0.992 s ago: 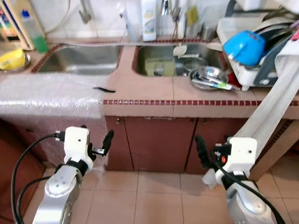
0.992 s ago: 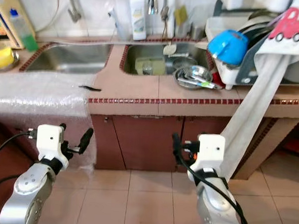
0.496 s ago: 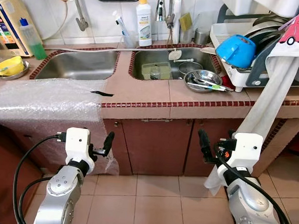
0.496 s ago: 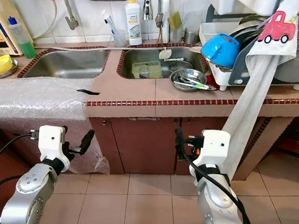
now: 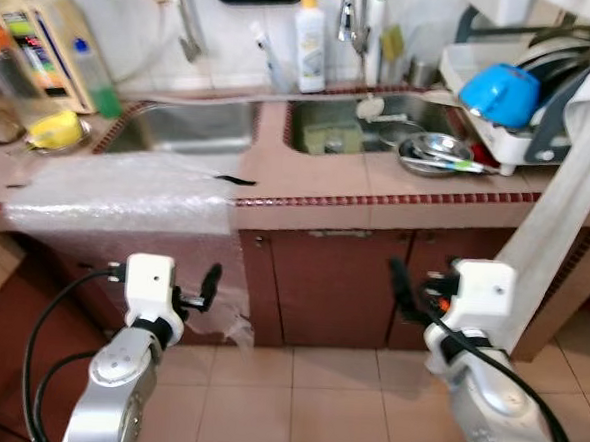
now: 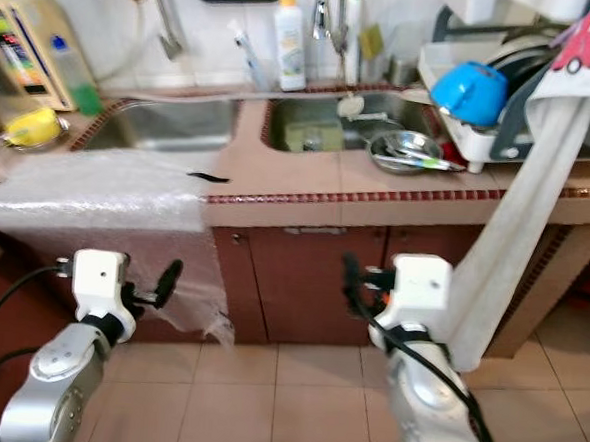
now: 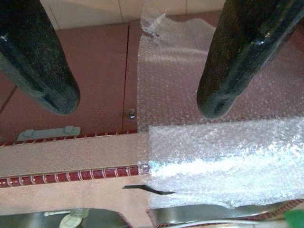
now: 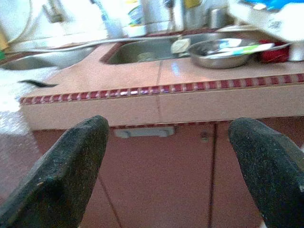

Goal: Kitchen organization

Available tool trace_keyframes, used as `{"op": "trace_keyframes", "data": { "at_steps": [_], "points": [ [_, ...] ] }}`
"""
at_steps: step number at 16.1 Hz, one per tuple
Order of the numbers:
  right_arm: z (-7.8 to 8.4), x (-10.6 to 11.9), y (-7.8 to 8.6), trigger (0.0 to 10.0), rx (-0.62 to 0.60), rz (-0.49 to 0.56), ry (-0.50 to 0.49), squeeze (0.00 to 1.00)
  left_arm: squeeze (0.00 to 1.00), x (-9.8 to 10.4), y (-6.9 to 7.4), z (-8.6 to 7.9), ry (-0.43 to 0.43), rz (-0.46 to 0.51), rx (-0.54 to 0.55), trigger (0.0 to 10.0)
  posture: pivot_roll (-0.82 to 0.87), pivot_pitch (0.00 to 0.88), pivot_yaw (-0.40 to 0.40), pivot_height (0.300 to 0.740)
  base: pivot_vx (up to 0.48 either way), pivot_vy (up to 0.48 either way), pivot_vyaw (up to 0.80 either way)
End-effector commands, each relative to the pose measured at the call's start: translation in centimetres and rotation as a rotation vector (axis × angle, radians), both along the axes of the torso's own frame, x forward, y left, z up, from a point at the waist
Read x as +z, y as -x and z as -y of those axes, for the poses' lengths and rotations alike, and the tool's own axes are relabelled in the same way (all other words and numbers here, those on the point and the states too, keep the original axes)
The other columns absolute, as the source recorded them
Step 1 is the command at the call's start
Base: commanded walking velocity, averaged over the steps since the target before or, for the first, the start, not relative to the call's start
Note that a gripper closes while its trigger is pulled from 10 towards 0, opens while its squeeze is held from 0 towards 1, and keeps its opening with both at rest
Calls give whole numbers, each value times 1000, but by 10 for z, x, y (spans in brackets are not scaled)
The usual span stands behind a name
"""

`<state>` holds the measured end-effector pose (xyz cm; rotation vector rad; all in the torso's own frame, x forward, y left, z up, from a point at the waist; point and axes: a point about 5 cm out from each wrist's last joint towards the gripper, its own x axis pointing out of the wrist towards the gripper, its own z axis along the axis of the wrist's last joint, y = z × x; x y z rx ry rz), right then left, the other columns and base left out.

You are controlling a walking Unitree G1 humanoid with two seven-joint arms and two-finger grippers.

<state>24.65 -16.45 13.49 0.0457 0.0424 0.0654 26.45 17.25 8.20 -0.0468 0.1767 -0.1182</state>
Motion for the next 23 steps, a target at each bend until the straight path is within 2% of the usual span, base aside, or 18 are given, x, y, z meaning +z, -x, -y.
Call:
{"op": "trace_keyframes", "data": {
  "at_steps": [1,14,23],
  "points": [
    [-6,5,-1,10000,16,20,-13,0,0,1,-1,-7,-17,-5,11,10000,-16,0,121,740,0,382,0],
    [-11,4,-4,10000,7,24,-20,0,0,1,-1,-9,-29,-10,12,10000,2,0,120,740,0,385,0],
    [-14,7,-11,10000,20,34,-6,0,0,9,-3,-2,-9,43,-10,10000,5,0,96,740,0,0,0]
  ]
}}
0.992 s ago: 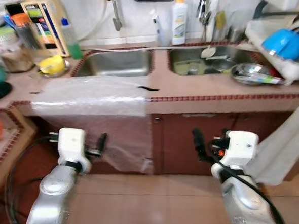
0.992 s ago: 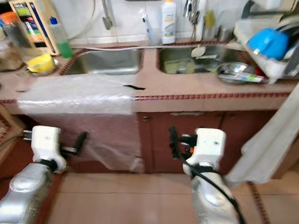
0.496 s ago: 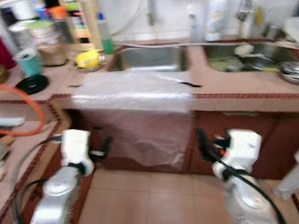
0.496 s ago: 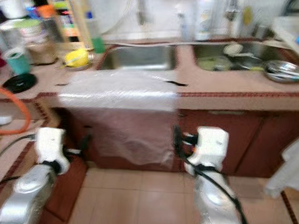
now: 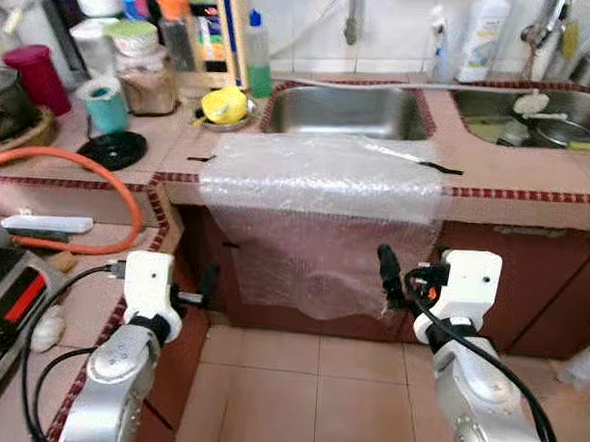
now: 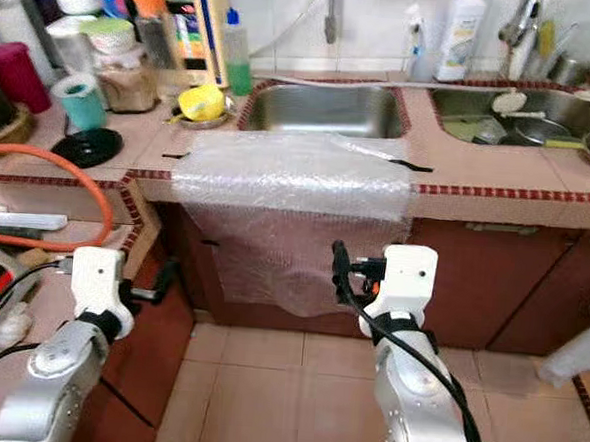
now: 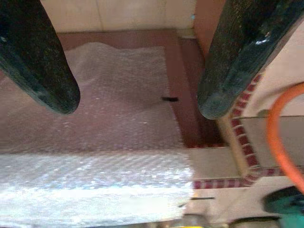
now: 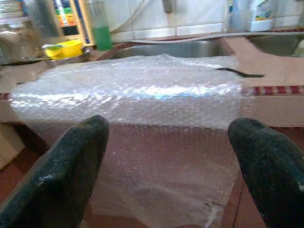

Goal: Kitchen organization

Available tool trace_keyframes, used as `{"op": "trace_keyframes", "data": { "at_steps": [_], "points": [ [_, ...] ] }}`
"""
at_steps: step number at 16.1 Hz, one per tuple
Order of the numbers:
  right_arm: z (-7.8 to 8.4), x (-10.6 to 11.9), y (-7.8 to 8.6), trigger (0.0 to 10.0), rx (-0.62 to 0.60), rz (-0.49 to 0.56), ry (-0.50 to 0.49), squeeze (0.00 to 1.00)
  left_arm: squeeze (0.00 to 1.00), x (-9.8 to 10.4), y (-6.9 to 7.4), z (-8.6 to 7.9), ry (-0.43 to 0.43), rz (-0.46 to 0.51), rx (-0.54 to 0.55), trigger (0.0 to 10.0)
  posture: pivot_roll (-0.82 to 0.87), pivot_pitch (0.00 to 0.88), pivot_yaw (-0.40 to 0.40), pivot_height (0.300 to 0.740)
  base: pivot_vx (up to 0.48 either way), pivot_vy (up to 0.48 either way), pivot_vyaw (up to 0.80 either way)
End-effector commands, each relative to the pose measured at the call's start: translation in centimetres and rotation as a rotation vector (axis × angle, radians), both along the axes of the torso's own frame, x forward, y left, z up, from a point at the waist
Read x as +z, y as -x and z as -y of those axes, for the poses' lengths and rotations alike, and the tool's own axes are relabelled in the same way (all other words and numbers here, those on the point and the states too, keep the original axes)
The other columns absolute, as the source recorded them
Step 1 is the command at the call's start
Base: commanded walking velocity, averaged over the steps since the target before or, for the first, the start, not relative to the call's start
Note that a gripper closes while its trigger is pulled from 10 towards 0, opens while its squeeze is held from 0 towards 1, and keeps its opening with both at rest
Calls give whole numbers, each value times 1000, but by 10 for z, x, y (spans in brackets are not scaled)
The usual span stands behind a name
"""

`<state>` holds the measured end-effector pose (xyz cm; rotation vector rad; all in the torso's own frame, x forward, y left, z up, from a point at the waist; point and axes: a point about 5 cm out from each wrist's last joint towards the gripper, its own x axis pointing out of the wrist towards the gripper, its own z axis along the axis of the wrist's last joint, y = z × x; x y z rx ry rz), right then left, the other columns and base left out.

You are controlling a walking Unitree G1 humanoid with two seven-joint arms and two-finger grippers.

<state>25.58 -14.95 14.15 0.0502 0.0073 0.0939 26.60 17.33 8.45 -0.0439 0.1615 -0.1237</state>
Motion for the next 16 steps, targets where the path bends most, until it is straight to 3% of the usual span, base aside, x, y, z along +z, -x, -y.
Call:
{"op": "trace_keyframes", "data": {
  "at_steps": [1,5,10,12,14,16],
  "points": [
    [1,3,-4,10000,-10,2,-9,0,0,8,-4,-1,-8,36,-1,10000,3,0,91,740,0,0,0],
    [2,9,-9,10000,-19,5,7,0,0,10,-6,3,-2,49,-15,10000,-8,0,50,740,0,0,0],
    [3,10,-12,10000,-22,42,37,0,0,18,-13,10,9,92,-5,10000,6,0,84,740,0,0,0],
    [4,8,-13,10000,-53,45,25,0,0,28,-17,12,-9,155,-7,10000,4,0,83,740,0,0,0],
    [2,25,-13,10000,-50,125,96,0,0,53,-25,15,8,244,-6,10000,-7,0,90,740,0,0,0],
    [16,30,-9,10000,-86,140,117,0,0,63,-24,13,2,280,-8,10000,-12,0,92,740,0,0,0]
  ]
}}
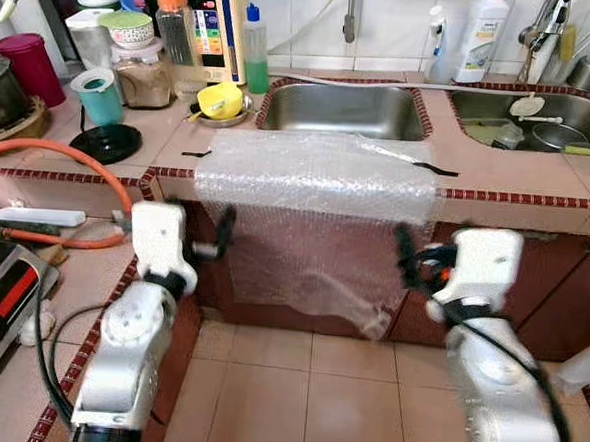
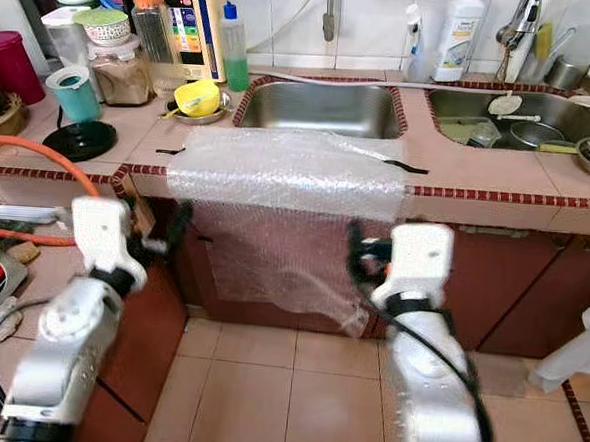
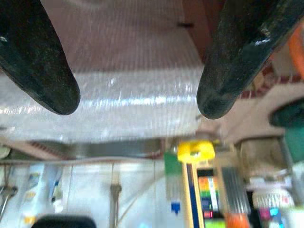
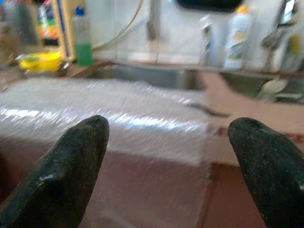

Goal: Kitchen organization

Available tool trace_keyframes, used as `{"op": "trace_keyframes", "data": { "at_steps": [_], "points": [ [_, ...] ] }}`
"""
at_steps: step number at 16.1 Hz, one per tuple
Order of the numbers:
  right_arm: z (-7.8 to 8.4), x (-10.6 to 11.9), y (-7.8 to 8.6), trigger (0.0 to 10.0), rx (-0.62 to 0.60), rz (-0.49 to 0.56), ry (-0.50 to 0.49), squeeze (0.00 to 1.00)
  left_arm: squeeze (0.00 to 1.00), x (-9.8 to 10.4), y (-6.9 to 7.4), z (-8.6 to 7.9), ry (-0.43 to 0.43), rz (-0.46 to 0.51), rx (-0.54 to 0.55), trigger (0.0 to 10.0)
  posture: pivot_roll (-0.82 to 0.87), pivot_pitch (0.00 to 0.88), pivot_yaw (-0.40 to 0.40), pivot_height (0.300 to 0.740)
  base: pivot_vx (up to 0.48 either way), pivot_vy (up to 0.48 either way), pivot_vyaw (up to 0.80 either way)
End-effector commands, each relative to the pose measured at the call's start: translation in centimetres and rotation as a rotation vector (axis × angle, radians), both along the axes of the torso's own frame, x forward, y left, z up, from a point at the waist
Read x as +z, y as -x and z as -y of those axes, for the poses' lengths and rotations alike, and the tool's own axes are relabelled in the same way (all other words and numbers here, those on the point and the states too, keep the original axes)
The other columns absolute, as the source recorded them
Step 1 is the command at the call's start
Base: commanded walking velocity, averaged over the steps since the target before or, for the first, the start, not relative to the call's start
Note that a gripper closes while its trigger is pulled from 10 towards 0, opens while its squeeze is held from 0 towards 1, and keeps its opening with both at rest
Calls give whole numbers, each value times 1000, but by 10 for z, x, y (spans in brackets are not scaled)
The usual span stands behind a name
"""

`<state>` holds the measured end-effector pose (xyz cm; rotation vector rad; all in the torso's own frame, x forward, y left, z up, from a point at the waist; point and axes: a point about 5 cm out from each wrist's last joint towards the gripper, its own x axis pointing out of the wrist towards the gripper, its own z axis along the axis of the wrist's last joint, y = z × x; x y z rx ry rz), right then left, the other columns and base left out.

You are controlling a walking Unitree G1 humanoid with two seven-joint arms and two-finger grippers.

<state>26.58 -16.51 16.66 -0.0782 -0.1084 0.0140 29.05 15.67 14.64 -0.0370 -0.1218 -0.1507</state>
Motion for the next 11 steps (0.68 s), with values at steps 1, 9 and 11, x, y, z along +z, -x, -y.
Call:
{"op": "trace_keyframes", "data": {
  "at_steps": [1,9,11],
  "points": [
    [6,2,3,10000,-13,14,8,0,0,4,1,-4,14,9,14,10000,-18,0,94,740,0,0,0],
    [6,-3,2,10000,-52,0,29,0,0,-1,2,7,14,-8,-18,10000,-16,0,95,740,0,0,0],
    [6,-3,2,10000,-52,0,29,0,0,-1,2,7,14,-8,-18,10000,-16,0,95,740,0,0,0]
  ]
}}
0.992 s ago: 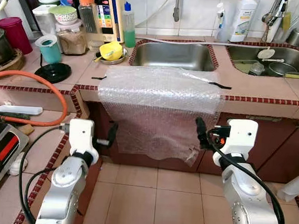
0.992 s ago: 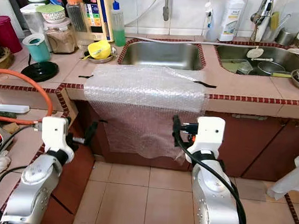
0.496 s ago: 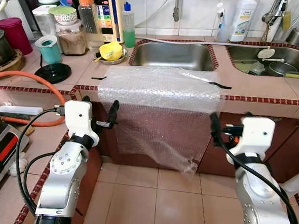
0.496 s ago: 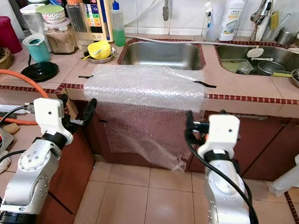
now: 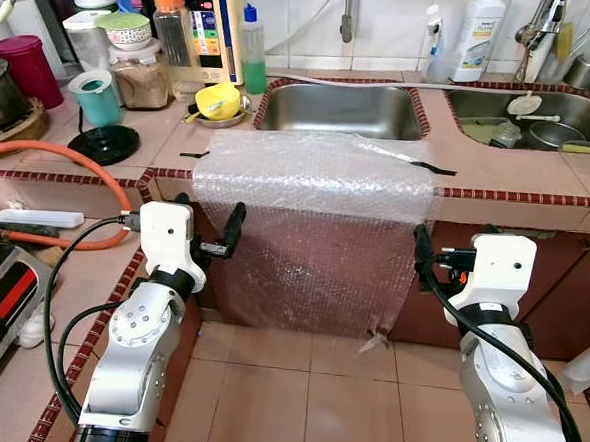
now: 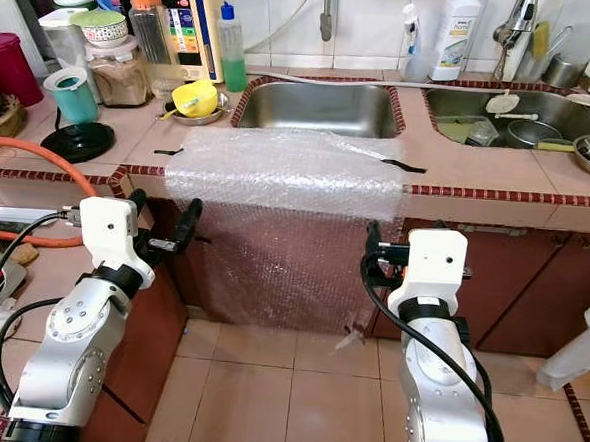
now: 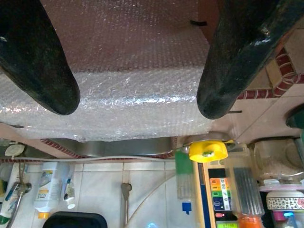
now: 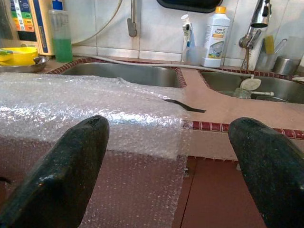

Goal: Kitchen organization

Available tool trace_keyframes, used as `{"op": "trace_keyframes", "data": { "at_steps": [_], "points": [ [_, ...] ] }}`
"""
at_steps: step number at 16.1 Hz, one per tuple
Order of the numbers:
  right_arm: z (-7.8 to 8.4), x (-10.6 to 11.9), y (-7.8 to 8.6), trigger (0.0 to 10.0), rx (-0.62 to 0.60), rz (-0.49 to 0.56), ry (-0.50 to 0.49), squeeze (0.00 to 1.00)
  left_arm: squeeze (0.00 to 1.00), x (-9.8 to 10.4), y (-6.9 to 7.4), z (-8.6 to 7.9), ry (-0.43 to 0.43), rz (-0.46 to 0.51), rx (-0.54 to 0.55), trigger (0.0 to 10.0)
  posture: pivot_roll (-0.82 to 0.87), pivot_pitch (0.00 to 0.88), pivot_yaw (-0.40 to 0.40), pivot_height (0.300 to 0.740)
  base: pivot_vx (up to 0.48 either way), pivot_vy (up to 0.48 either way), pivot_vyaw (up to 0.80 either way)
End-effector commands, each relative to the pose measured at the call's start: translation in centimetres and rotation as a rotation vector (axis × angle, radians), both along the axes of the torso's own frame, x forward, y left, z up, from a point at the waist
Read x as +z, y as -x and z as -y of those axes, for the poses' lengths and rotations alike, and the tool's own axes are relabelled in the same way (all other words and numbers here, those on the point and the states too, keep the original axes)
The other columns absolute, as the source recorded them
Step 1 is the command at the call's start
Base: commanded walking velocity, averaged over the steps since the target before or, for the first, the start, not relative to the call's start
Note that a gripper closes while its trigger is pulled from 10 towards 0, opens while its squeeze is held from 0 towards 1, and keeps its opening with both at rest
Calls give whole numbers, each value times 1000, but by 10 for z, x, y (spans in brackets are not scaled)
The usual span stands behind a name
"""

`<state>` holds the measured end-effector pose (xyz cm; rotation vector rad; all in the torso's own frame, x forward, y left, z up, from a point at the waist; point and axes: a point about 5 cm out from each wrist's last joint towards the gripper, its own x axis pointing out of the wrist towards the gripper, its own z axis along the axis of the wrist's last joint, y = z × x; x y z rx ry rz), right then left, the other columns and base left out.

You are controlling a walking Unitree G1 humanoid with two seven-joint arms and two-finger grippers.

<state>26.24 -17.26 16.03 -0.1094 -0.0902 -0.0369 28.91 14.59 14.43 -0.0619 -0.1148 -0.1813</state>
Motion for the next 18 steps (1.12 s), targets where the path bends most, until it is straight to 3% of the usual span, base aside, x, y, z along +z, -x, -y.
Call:
{"op": "trace_keyframes", "data": {
  "at_steps": [1,18],
  "points": [
    [-2,3,-2,10000,1,16,1,0,0,1,0,-4,-9,0,14,10000,-16,0,95,740,0,0,0],
    [-2,3,-2,10000,1,16,1,0,0,1,0,-4,-9,0,14,10000,-16,0,95,740,0,0,0]
  ]
}}
